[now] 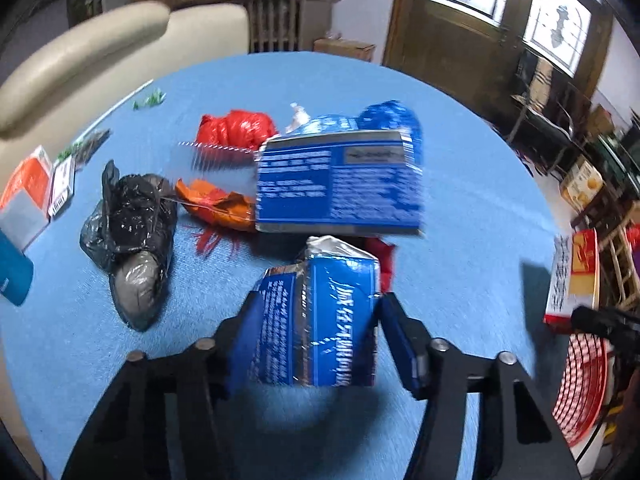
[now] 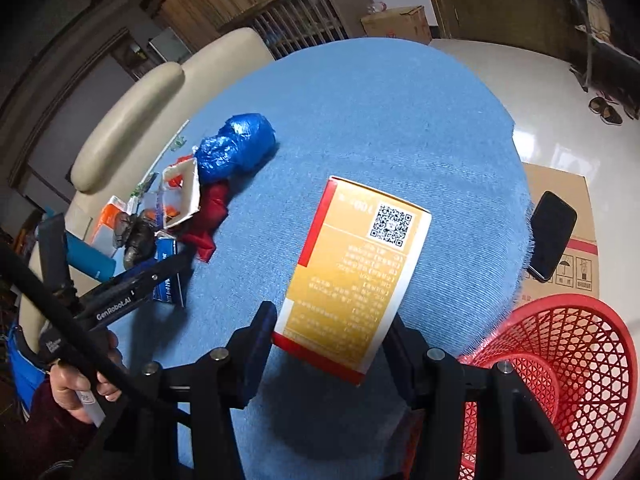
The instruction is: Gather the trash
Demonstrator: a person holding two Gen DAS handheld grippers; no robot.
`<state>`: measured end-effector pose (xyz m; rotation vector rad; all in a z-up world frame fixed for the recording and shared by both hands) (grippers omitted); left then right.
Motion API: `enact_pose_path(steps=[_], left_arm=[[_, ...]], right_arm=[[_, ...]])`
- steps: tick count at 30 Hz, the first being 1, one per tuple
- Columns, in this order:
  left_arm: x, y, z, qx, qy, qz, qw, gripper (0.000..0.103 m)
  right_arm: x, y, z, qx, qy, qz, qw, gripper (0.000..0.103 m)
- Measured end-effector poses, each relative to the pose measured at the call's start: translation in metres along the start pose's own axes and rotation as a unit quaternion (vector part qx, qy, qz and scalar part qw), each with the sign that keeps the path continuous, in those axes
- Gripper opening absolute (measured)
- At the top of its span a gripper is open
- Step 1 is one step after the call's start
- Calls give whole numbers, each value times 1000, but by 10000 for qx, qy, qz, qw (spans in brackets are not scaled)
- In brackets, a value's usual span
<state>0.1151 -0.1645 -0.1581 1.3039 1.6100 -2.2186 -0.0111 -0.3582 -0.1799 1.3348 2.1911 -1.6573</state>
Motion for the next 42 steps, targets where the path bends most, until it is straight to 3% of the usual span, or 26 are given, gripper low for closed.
enact_pose_path(steps=[9,12,14,15,16,20,24,28,38,40,42], left_arm=[[30,-40,17,170,100,251,9995,45],[37,-41,12,562,-150,46,9983,45],[44,-42,11,848,-432,-95,9954,55],[45,-43,11,892,-511,-133,9946,70],[46,-45,9,871,-618,-134,9942,77],[43,-37,1,623,-1005,-265,9926,77],[43,-21,-3,177,-1042,-482,9932,77],[36,-4,-5,189,-1193,-528,9913,83],[17,17,-3,-11,-1290,-263,9913,83],[16,19,0,-146,-1089,-198,9937,70],[15,18,3,-222,-886,-172,9957,68]], right_arm=[[15,-43,22,-149,-22,270,9995,55],[20,-56,33,-145,-16,311,9994,55],[24,-61,40,-142,11,309,9994,55],[26,-63,42,-139,27,295,9995,55],[27,-65,45,-136,44,288,9995,55],[30,-66,48,-145,58,302,9994,55],[30,-60,46,-233,118,266,9993,55],[32,-54,43,-277,89,229,9993,55],[28,-43,46,-323,209,201,9991,55],[27,-42,47,-329,219,213,9990,55],[27,-42,48,-343,235,212,9989,55]])
Point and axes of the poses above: each gripper's, at about its wrist camera, not at the fingertips, and y roughly the way its jaws point, z to its right, x to its underside, the point moved 5 cm from there along y, roughly the way its jaws point, and after that the axes turned 8 degrees about z, right-handed, at the moved point
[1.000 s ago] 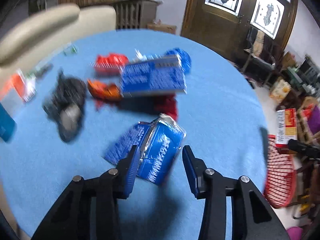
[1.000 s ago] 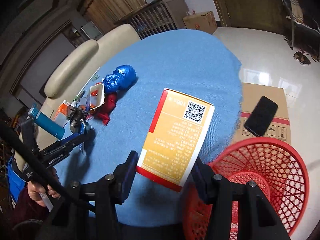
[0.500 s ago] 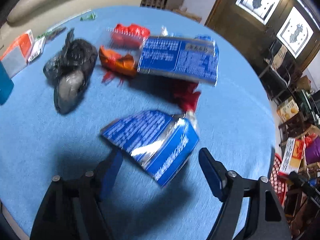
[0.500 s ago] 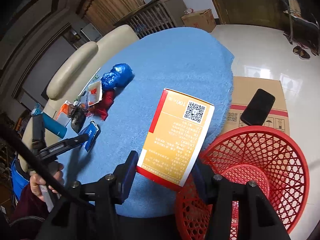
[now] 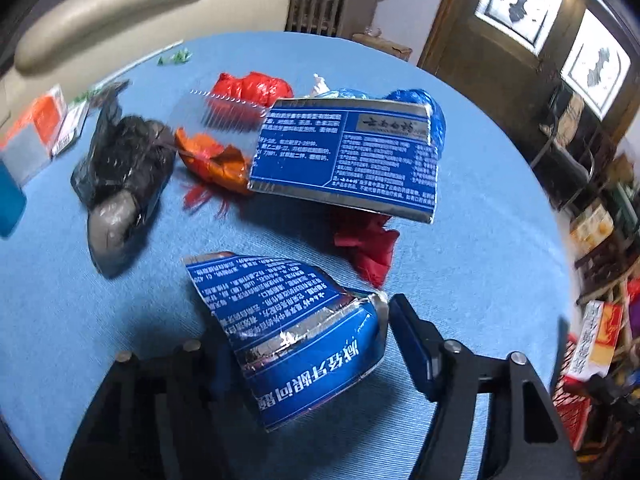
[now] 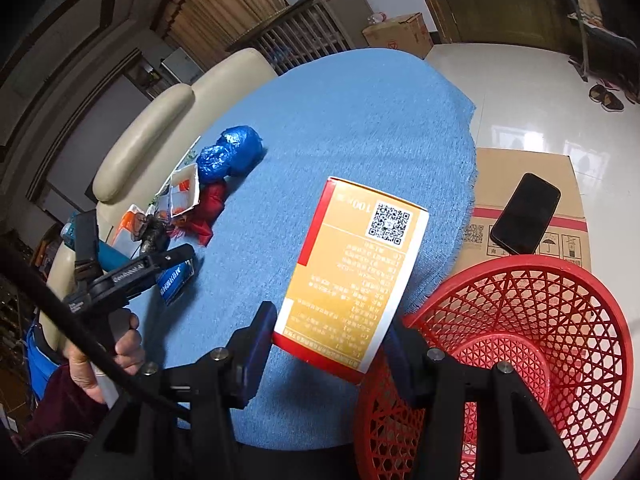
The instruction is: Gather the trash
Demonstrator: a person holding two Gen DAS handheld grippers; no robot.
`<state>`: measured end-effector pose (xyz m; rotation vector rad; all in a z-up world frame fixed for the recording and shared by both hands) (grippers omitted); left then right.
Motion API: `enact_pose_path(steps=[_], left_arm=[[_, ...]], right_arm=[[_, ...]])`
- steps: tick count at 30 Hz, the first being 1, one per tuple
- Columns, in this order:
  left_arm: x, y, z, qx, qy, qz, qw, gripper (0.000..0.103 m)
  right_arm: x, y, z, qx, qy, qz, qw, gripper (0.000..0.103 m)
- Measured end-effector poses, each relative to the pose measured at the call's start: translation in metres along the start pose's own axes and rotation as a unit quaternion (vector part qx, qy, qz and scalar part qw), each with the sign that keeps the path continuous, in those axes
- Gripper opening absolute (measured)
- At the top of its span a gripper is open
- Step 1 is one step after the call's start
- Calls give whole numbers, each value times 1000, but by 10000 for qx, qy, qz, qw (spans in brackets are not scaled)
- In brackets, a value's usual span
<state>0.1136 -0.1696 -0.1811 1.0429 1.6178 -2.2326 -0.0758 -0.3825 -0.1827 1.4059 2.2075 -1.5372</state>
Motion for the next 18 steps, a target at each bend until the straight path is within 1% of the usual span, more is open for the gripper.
enact_pose_path(steps=[5,10,12,16,18], left_arm=[[1,-4,-2,191,-71,39,9998,62],[6,-8,-2,251,-29,66,9997,61],[12,-17,-1,316,-20,88,9995,61],[23,-38,20,510,258,136,9983,61],[30,-51,47,784,543,134,9954,61]], right_arm=[[1,-1,0,-35,12,2,10000,55],[0,-9,-2,-86,-71,86,9999,55],[-2,-14,-2,-112,-105,127,9998,55],[-4,-28,4,-130,-160,213,9996,55],[-3,-38,9,-179,-166,225,9994,55]])
Point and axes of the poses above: each gripper's, at about its wrist camera, not at the fingertips, and y roughly the way its jaws point, z to its right, x to its underside, the point moved 5 cm from there along y, roughly the way its jaws point, and after that the axes turned 8 degrees about z, right-handed, at the moved point
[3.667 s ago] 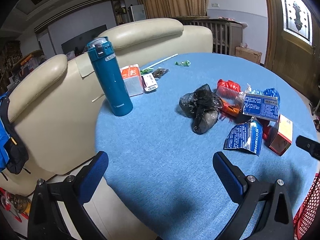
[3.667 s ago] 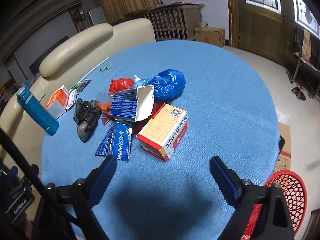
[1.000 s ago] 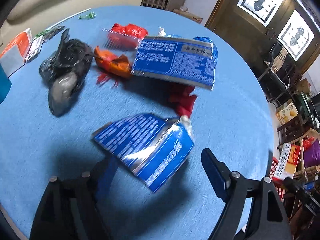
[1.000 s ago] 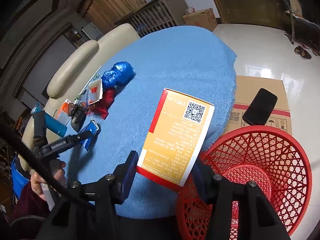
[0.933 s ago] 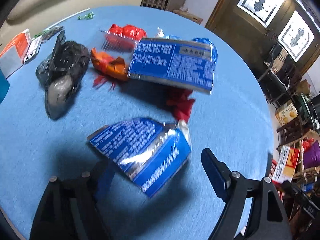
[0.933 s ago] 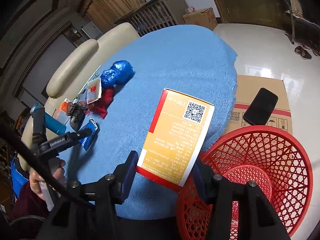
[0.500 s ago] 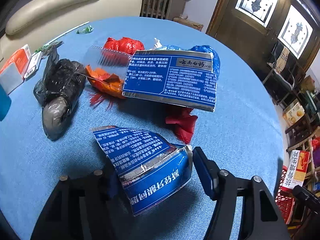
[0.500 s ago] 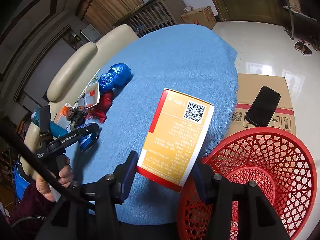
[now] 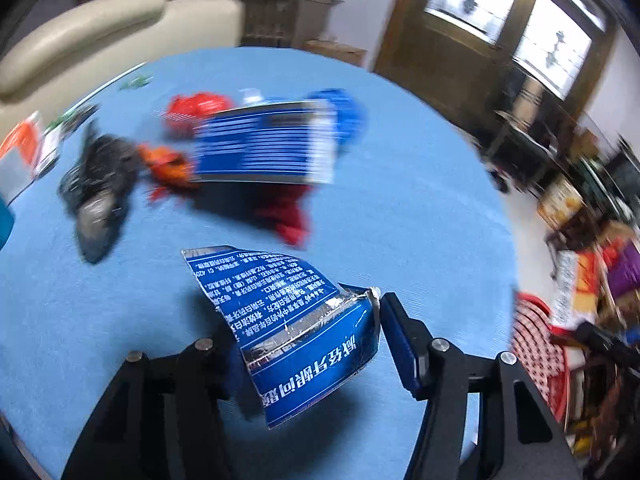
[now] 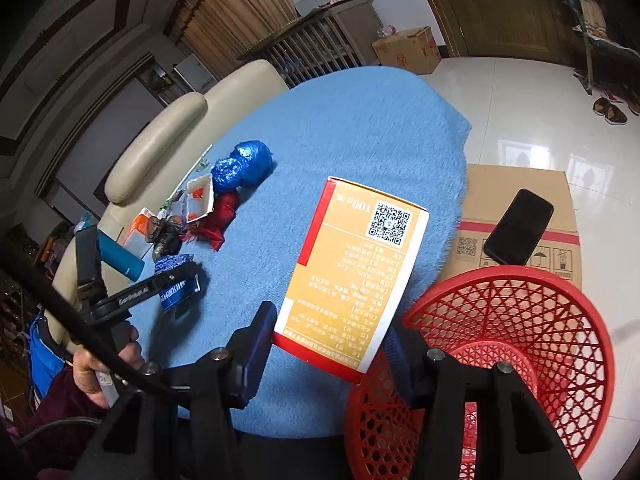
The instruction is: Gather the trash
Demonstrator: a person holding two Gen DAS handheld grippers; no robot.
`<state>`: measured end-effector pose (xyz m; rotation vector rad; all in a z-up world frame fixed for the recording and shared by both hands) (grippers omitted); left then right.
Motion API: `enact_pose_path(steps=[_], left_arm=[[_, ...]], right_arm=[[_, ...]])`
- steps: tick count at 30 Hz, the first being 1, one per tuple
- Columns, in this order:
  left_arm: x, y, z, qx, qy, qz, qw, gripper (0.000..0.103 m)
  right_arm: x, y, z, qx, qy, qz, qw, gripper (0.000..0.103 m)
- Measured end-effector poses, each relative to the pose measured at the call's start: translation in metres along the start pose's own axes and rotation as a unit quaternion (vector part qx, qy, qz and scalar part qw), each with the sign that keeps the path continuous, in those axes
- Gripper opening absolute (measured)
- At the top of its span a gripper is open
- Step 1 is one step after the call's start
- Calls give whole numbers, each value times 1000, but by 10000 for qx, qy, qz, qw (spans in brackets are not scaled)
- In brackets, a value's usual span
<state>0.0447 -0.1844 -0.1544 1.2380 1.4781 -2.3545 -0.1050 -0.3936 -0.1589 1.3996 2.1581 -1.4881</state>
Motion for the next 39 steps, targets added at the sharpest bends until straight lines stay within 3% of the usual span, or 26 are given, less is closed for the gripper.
enact_pose_path(steps=[5,10,14,18,23,28,34,39], left_arm=[[13,-14,88,862,920,-128,9919,62],[32,-17,172,1620,1771,-428,9698,65],[43,-12,213,1892,2114,-730,9561,69],[48,0,226,1871,2173,-947,9533,72],[38,16,209,1764,1879,-1023,9608,72],[25,7,165,1469,1570,-746,9738,72],[1,-25,61,467,889,-132,9949,72],[-7,-50,-34,-639,533,297,9961,76]], right_arm=[[7,-31,27,218,-52,-93,9997,55],[21,-61,69,302,341,-359,9983,56],[24,-67,92,238,750,-576,9952,61],[21,-75,110,201,1014,-455,9936,64],[17,-72,116,276,1136,-296,9927,64],[-2,-59,98,239,1018,-52,9945,64],[-33,-25,49,-133,821,77,9965,64],[-43,22,-7,-399,418,-177,9982,64]])
Point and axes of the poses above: each gripper's, at about its wrist camera, not at the fingertips, and y roughly the way its jaws point, z to its right, x to its underside, the point moved 5 cm from there along y, roughly the way its jaws point, and after that the axes turned 8 degrees about z, right-handed, at the moved point
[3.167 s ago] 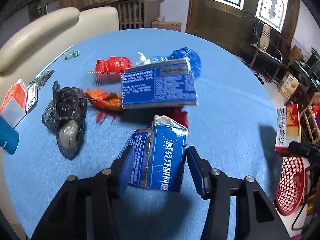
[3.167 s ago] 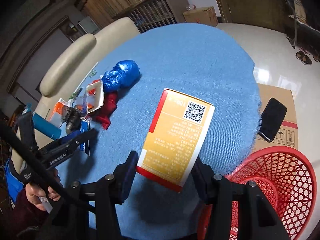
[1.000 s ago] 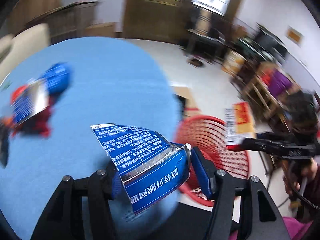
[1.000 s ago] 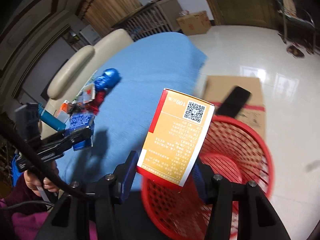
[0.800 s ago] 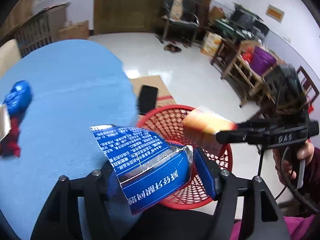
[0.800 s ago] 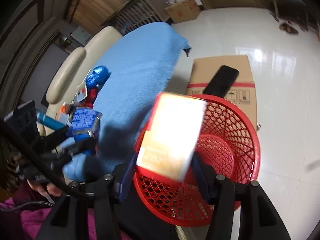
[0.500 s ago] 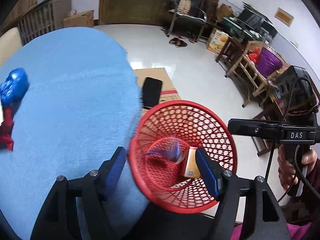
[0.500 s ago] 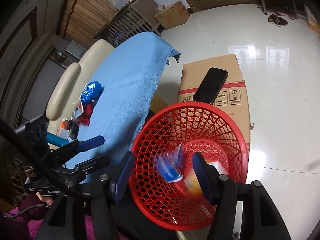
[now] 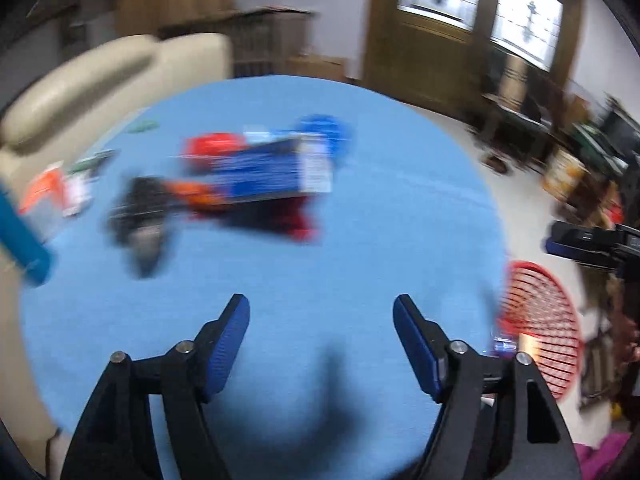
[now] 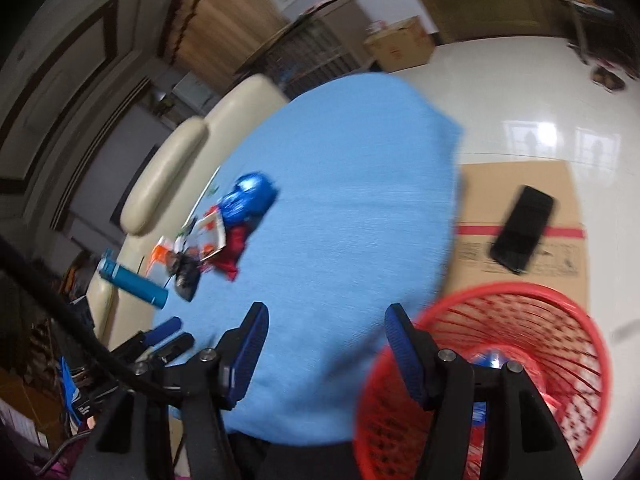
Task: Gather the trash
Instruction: 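Grasp the white-blue box with the right tool while the left tool grasps the black bag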
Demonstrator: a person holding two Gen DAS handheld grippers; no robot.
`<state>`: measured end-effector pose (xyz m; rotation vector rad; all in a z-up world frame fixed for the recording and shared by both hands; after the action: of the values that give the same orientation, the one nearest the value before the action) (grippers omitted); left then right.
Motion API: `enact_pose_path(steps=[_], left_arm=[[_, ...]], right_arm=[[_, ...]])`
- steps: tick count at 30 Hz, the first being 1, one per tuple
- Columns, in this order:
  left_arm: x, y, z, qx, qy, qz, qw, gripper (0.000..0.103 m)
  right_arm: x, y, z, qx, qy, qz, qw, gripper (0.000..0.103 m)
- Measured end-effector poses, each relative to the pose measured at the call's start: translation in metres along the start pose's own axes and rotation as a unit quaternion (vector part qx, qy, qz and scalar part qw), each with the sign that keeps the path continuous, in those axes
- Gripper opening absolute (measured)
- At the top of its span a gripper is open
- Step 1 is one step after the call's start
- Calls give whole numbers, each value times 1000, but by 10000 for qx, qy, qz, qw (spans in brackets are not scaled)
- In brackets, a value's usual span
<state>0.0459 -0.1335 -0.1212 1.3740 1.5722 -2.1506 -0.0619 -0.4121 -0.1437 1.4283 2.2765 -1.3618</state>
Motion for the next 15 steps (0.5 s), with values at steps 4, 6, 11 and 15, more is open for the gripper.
enact_pose_path(steps=[4,6,11,15], left_arm=[[0,-4,-79,-636,-536,49,9965,76],[-2,-2,-105,-763,-818,98,9937,76],[-20,12,-150,-812,-1438,168,9861,77],[-40,36,-164,-585,-1790,172,9819,77]], right_arm=[[-1,48,-42,-167,-284,-278,9991,64],[-3,71,-61,-289,-351,-401,9982,64],[-16,122,-114,-781,-573,-523,9939,64],[-28,157,-142,-919,-720,-453,9921,71]])
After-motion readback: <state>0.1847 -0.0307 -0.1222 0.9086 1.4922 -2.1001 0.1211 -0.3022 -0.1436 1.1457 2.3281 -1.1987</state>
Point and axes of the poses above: each gripper's, at about its wrist camera, not at the fingertips, and y roughly the way its jaws point, z to its right, x to its underside, the point moved 5 cm from there along y, roughly the way its jaws point, and after that the axes turned 8 degrees about z, right-handed, at the moved point
